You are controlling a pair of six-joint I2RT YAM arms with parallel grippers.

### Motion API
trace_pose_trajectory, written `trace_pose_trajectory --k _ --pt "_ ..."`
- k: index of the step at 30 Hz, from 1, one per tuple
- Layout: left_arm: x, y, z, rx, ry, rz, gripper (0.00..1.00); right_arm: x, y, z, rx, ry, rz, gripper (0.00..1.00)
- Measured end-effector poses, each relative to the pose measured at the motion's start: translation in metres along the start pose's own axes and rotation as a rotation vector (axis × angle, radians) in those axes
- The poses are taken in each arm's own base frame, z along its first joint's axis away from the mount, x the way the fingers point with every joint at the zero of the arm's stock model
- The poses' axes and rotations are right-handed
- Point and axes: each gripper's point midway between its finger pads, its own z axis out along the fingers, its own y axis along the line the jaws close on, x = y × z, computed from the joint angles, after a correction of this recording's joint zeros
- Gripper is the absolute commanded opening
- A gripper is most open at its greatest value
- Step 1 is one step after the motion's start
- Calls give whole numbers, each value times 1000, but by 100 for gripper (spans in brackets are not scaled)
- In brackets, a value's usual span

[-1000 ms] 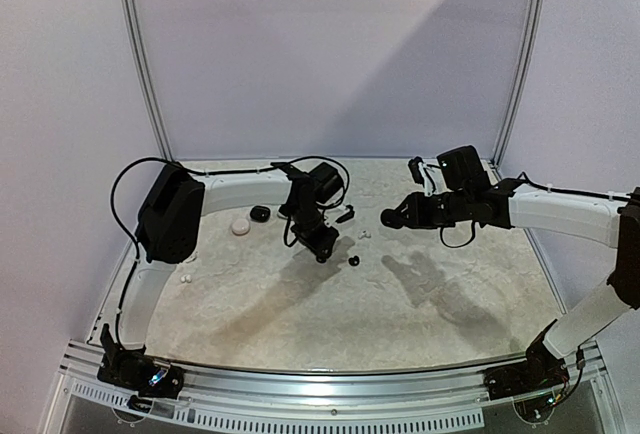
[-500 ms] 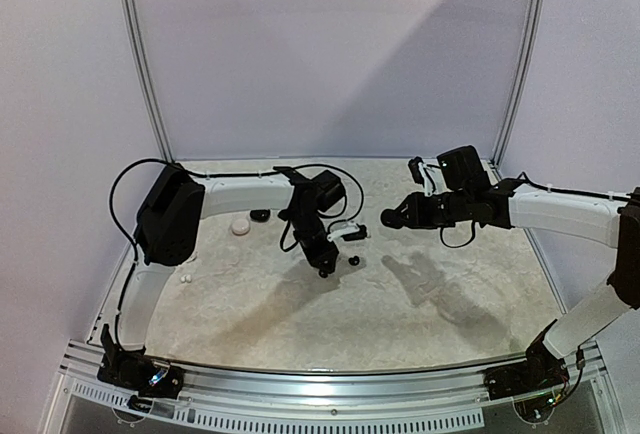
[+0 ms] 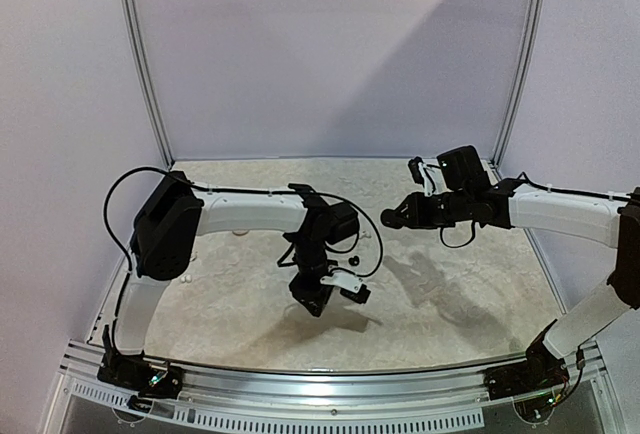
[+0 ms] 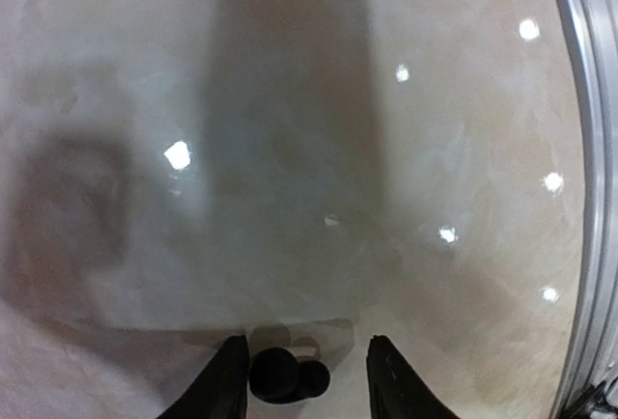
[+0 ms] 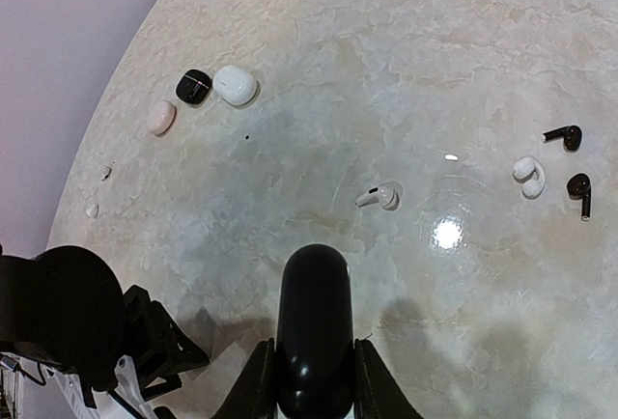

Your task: Insert the wireless bluetooth earbuds into the charging case

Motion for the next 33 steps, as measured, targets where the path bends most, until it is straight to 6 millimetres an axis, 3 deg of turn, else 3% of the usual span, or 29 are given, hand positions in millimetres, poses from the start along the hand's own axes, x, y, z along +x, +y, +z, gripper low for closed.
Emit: trace_pose_trajectory --k 6,10,16,22,28,33 --pt "3 3 -7 -18 49 29 56 0 0 0 1 1 0 0" --pt "-7 7 -23 -34 25 30 56 2 -1 0 6 10 -2 0" --pt "-40 25 -53 -111 -91 -7 43 2 -5 -1 31 9 -3 0" --pt "-50 61 -53 -249 -126 -69 37 3 -23 -3 114 12 12 0" --pt "-59 99 -40 -349 -133 -91 31 1 -38 -6 166 6 32 0" --pt "-55 115 -25 -384 -109 -113 29 0 -40 -7 177 3 34 0"
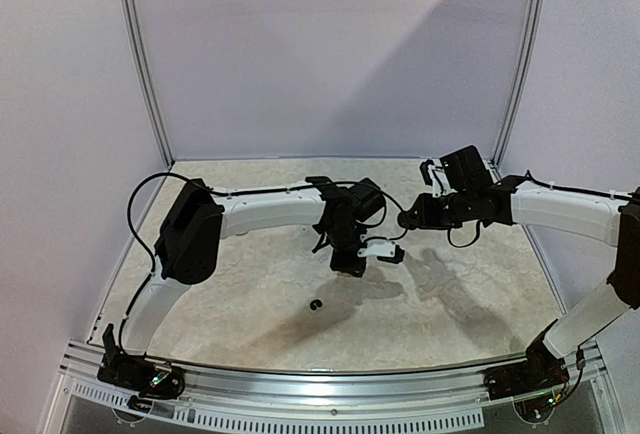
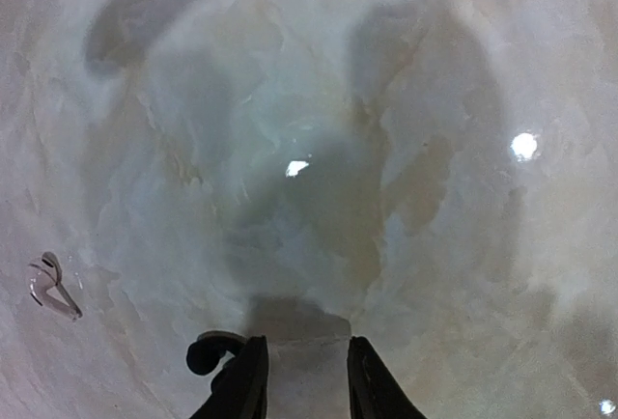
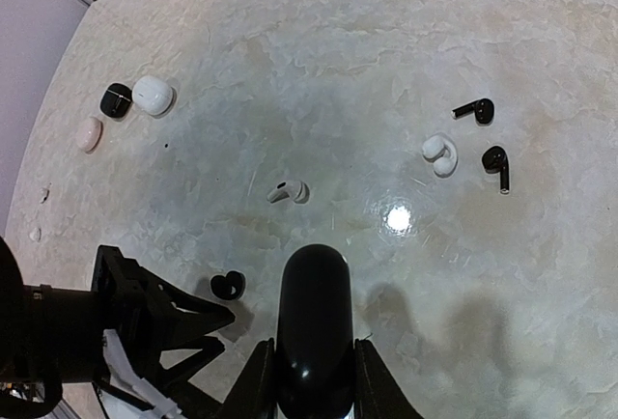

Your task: Insert the wireless bluetooth earbuds into the charging case

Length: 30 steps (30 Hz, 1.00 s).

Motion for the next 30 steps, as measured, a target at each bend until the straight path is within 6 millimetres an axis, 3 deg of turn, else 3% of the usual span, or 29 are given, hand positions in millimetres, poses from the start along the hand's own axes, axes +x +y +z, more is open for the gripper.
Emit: trace_pose_trajectory --k 30 --pt "19 35 8 -154 60 -46 26 -1 2 0 -8 -6 -3 0"
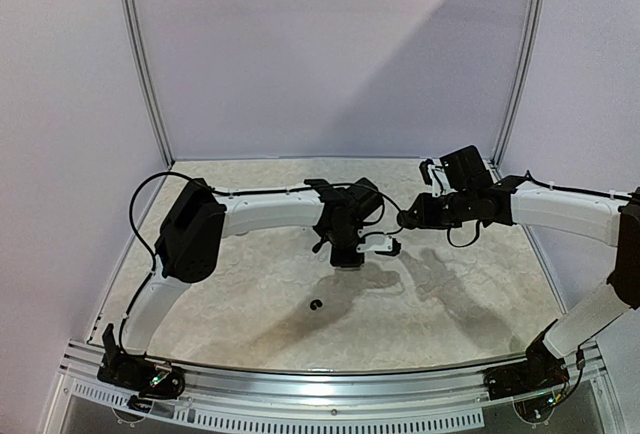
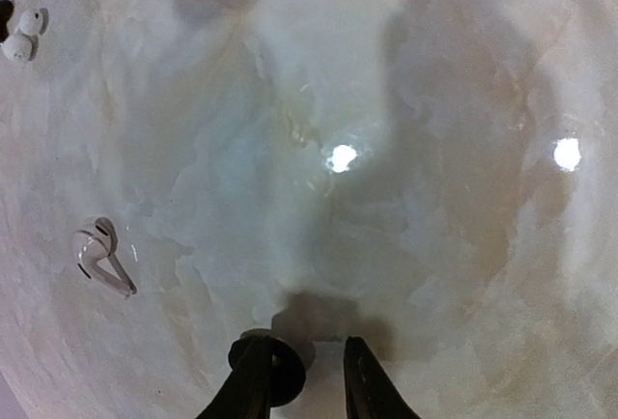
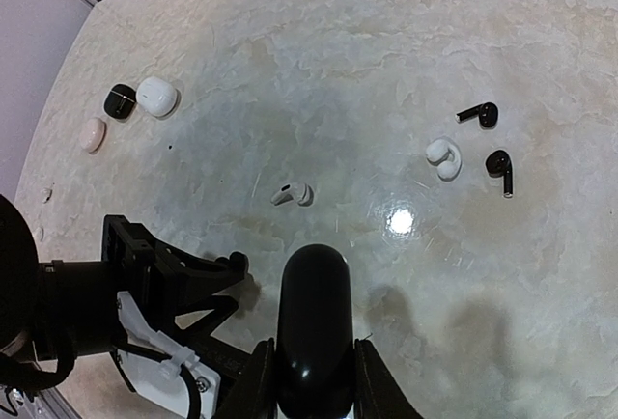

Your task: Insert the wireless bluetooth earbuds into the charging case

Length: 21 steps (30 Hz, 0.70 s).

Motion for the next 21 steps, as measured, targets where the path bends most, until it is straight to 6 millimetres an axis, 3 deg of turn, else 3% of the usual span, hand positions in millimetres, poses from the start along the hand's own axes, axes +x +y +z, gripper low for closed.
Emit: trace_pose_trajectory --k 21 --pt "13 31 2 -124 44 22 24 0 5 0 -26 3 -1 0"
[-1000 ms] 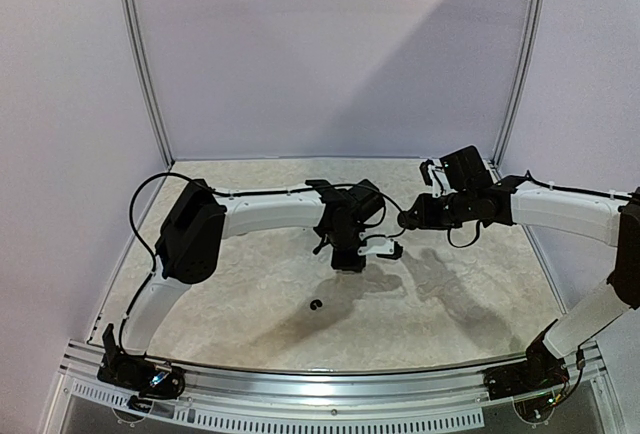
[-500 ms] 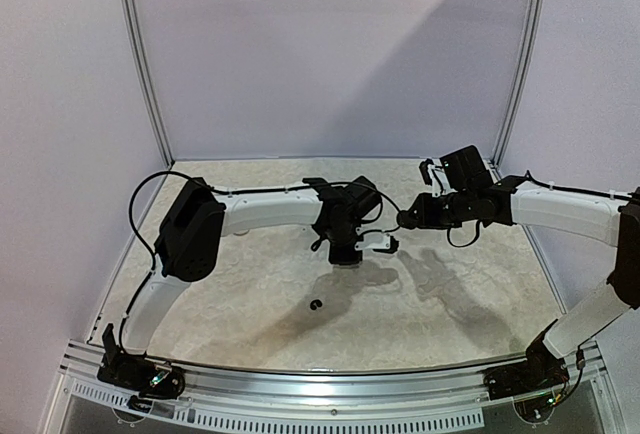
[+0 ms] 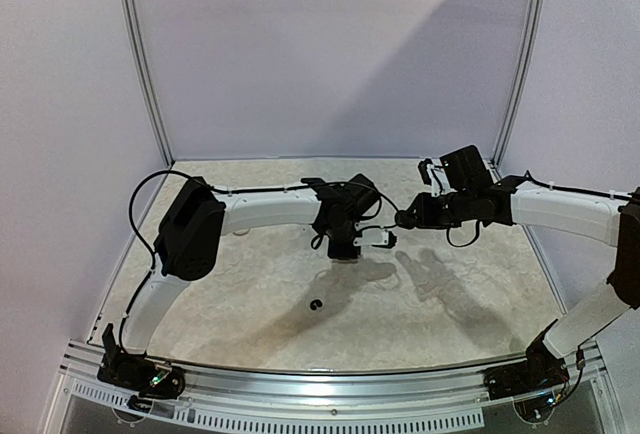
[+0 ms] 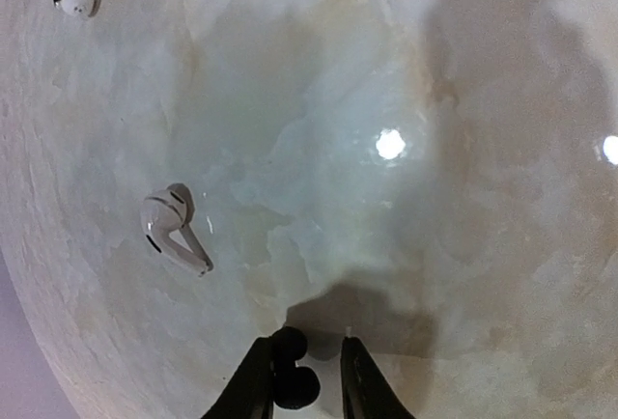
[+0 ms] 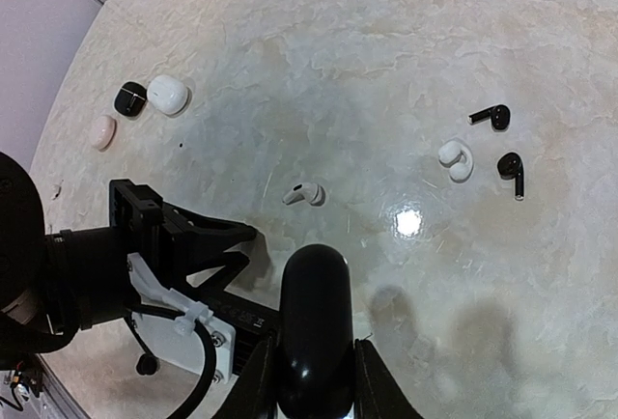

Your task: Insert the wireless bluetooth earbuds into the charging case

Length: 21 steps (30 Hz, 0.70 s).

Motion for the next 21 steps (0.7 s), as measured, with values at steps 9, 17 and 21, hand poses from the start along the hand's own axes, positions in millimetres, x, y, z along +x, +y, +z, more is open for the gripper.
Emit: trace_pose_trajectory --k 9,17,21 --pt "13 10 5 -31 30 0 20 -1 1 0 -6 -3 -1 0" --pt "17 17 6 -47 30 -12 15 0 2 1 -14 3 0 0" --pt "15 17 4 -22 11 -28 0 1 3 1 -15 5 -1 0"
